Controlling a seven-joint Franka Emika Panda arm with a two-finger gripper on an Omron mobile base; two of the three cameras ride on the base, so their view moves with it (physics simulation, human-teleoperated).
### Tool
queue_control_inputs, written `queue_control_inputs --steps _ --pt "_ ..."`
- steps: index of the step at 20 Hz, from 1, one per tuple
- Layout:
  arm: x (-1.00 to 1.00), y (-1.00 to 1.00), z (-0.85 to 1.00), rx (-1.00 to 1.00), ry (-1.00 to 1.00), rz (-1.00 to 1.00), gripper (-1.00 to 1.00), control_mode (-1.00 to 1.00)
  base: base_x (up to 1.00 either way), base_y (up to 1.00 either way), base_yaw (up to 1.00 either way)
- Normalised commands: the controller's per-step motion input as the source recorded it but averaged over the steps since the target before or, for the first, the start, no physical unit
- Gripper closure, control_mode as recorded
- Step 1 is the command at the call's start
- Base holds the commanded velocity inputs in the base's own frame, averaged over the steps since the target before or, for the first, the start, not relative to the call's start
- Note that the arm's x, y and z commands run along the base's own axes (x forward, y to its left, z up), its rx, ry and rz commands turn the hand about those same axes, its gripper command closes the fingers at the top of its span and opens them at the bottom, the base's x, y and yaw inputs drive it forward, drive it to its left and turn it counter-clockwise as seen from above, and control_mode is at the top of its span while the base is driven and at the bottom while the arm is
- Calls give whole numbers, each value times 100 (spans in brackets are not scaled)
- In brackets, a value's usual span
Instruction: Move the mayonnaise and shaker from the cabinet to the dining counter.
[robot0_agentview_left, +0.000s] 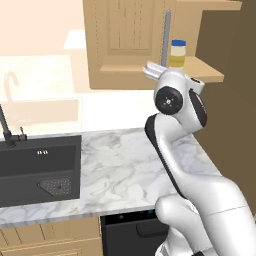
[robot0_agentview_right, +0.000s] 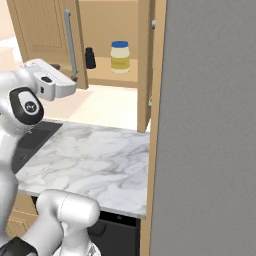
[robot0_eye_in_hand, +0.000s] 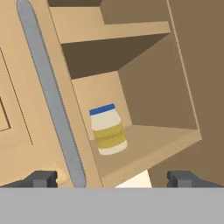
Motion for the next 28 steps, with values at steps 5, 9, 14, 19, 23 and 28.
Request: queue_control_inputs --steps 5,9,14,19,23,28 --pt "76 0 0 0 -11 8 -100 -100 0 0 0" --pt "70 0 3 0 -13 6 -100 -100 0 0 0" --pt "58 0 8 -1 -9 1 -100 -100 0 0 0" --pt "55 2 10 -2 -2 0 -100 -100 0 0 0" --pt "56 0 13 -1 0 0 -100 -100 0 0 0" --pt "56 6 14 0 0 1 100 -100 0 0 0"
